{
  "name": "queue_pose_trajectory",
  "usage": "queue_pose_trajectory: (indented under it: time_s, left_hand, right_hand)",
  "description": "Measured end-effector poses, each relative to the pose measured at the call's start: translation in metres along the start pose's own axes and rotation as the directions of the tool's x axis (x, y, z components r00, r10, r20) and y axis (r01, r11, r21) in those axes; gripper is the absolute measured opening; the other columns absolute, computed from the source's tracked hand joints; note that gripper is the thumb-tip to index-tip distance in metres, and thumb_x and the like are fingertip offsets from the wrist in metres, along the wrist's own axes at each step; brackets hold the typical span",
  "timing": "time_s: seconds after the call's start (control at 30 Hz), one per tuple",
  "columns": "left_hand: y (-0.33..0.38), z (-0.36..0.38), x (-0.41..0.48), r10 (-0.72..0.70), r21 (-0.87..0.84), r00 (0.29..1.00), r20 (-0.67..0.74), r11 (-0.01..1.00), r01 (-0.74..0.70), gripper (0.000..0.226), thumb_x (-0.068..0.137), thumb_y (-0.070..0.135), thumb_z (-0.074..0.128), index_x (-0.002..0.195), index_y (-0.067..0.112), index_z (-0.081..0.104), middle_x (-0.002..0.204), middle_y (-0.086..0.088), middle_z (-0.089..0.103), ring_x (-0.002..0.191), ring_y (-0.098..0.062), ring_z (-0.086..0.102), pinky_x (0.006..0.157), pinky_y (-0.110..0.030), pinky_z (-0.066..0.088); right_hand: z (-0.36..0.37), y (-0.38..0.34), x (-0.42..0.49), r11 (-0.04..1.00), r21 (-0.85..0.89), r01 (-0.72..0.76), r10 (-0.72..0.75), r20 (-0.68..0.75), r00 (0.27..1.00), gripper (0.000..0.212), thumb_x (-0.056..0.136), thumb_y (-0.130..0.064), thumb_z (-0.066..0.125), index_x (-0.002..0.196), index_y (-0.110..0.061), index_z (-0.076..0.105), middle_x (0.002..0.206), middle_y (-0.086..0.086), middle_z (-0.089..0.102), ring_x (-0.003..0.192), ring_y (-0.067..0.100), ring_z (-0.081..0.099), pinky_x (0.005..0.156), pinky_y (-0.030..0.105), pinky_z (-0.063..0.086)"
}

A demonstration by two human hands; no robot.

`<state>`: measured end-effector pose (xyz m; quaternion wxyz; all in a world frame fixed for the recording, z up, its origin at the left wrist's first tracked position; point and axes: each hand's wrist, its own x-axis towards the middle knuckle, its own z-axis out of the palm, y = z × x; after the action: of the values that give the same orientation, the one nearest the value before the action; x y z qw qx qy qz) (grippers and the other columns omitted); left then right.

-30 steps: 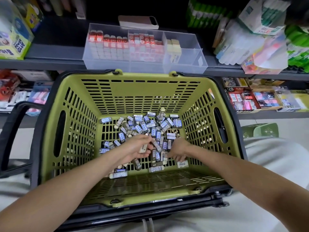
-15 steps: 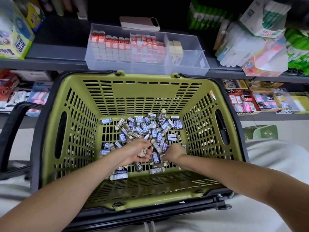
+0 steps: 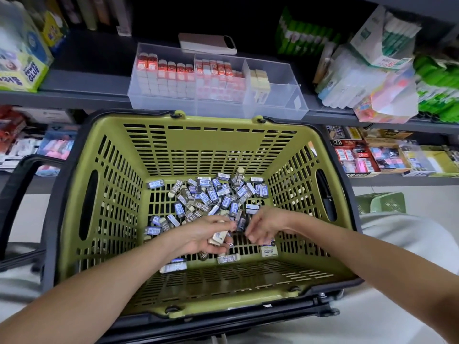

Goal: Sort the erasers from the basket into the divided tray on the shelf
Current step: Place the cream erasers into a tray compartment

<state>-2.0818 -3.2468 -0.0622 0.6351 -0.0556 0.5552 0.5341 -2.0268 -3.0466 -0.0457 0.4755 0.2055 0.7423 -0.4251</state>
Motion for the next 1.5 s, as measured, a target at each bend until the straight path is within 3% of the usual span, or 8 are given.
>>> queue_pose_trajectory:
  time_s: [0.13,0.33,0.57,0.77,0.97,1.3,1.4,1.5]
  left_hand:
    - [0.005,-0.009,-0.001,0.036,0.015,0.999,-0.040,0.999,-0.035,0.034,0.080,0.028,0.070,0.108,0.010,0.063,0.081,-0.011,0.065,0.064,-0.019,0.063,0.053,-0.024,0.053]
    - [0.010,-0.013,-0.005,0.065,0.054,0.998,-0.022,0.997,-0.063,0.033,0.081,0.031,0.067,0.107,0.010,0.064,0.085,-0.012,0.065,0.065,-0.019,0.064,0.053,-0.023,0.054]
    - [0.020,-0.013,-0.010,0.057,0.073,0.998,-0.019,0.996,-0.055,0.021,0.081,0.023,0.069,0.095,0.008,0.064,0.073,-0.005,0.067,0.062,-0.015,0.064,0.053,-0.022,0.052]
    - [0.051,-0.023,-0.033,0.094,-0.114,0.985,-0.148,0.987,-0.112,0.024,0.071,0.007,0.071,0.093,0.008,0.061,0.080,-0.005,0.063,0.066,-0.015,0.061,0.050,-0.023,0.053]
    - [0.064,-0.033,-0.072,0.089,-0.113,0.992,-0.085,0.989,-0.098,0.050,0.065,0.053,0.070,0.092,0.013,0.063,0.082,-0.004,0.067,0.073,-0.017,0.063,0.060,-0.026,0.052]
    - [0.048,-0.042,-0.107,0.008,-0.279,0.973,-0.229,0.957,-0.074,0.033,0.061,0.009,0.076,0.091,0.004,0.063,0.092,-0.015,0.062,0.079,-0.024,0.063,0.052,-0.027,0.056]
    - [0.052,-0.050,-0.119,0.042,-0.395,0.962,-0.268,0.907,-0.150,0.032,0.059,0.002,0.073,0.089,0.004,0.064,0.090,-0.018,0.062,0.076,-0.026,0.065,0.052,-0.028,0.057]
    - [0.059,-0.058,-0.129,0.119,-0.460,0.954,-0.274,0.856,-0.238,0.032,0.061,0.001,0.072,0.092,0.002,0.065,0.097,-0.021,0.061,0.085,-0.030,0.065,0.053,-0.028,0.057]
  right_hand:
    - [-0.001,0.023,0.009,0.650,-0.759,-0.040,-0.027,-0.076,0.997,0.036,0.078,-0.029,0.072,0.113,-0.023,0.066,0.123,-0.003,0.063,0.104,0.014,0.061,0.088,0.031,0.048]
    - [0.012,0.033,0.010,0.422,-0.906,0.035,-0.118,-0.016,0.993,0.042,0.075,-0.030,0.074,0.116,-0.028,0.064,0.131,-0.006,0.057,0.123,0.018,0.049,0.097,0.034,0.042]
    - [0.013,0.036,0.008,0.466,-0.882,0.073,-0.191,-0.019,0.981,0.021,0.075,-0.014,0.073,0.092,-0.015,0.061,0.104,0.003,0.061,0.101,0.019,0.054,0.090,0.033,0.046]
    - [0.002,-0.025,-0.018,0.925,-0.200,0.324,-0.367,-0.240,0.899,0.011,0.079,-0.015,0.071,0.085,-0.012,0.062,0.077,-0.002,0.066,0.068,0.008,0.064,0.066,0.015,0.053]
    - [0.029,-0.101,-0.030,0.708,0.367,0.603,-0.519,-0.308,0.797,0.015,0.068,-0.007,0.075,0.077,-0.006,0.062,0.067,0.001,0.069,0.058,0.013,0.061,0.061,0.021,0.053]
    - [0.054,-0.112,0.003,0.449,0.779,0.437,-0.451,-0.225,0.864,0.016,0.083,0.011,0.053,0.083,-0.003,0.060,0.077,0.007,0.068,0.070,0.016,0.065,0.060,0.022,0.054]
    - [0.066,-0.094,0.026,0.843,0.169,0.510,-0.463,-0.253,0.850,0.010,0.083,-0.008,0.065,0.090,-0.015,0.066,0.087,0.000,0.067,0.075,0.011,0.058,0.064,0.025,0.048]
    - [0.083,-0.075,0.055,0.579,-0.737,0.348,-0.582,-0.074,0.810,0.034,0.080,-0.036,0.070,0.112,-0.026,0.066,0.113,0.004,0.059,0.105,0.017,0.051,0.081,0.030,0.041]
